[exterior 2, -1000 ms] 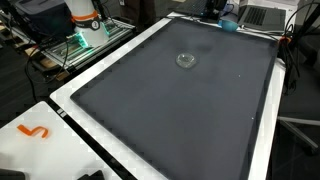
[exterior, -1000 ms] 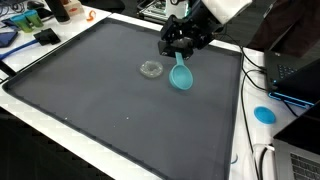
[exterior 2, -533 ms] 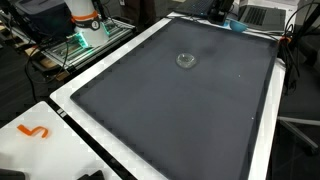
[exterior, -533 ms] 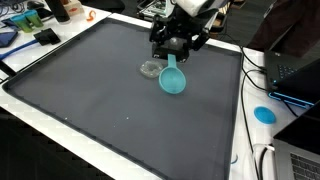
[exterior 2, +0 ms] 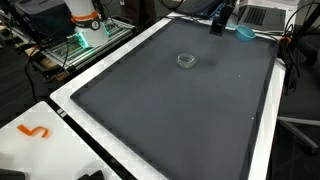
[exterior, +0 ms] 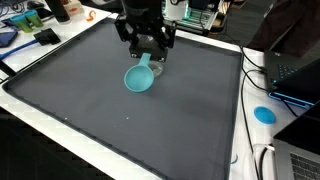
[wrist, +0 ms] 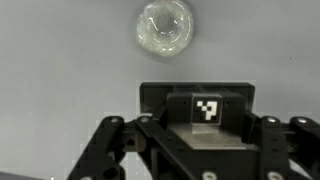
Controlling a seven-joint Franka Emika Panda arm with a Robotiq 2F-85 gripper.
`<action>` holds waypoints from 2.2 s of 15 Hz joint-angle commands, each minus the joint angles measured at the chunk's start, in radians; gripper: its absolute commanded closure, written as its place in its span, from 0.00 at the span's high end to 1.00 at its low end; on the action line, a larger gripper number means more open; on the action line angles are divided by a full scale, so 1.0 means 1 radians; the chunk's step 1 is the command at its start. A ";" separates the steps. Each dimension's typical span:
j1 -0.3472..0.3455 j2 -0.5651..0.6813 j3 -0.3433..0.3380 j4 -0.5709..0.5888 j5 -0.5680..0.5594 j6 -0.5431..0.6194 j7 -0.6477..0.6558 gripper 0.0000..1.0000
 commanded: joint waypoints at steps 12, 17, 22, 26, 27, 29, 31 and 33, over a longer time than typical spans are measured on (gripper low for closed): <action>-0.330 -0.165 0.002 -0.399 0.667 0.356 -0.325 0.28; -0.385 -0.241 -0.026 -0.566 0.885 0.388 -0.591 0.28; -0.387 -0.282 -0.081 -0.676 1.055 0.400 -0.821 0.28; -0.372 -0.303 -0.123 -0.735 1.149 0.390 -0.939 0.28; -0.368 -0.310 -0.131 -0.749 1.166 0.393 -0.964 0.28; -0.362 -0.325 -0.145 -0.779 1.191 0.398 -1.012 0.28; -0.356 -0.340 -0.158 -0.809 1.206 0.395 -1.050 0.28; -0.351 -0.353 -0.169 -0.836 1.211 0.392 -1.077 0.28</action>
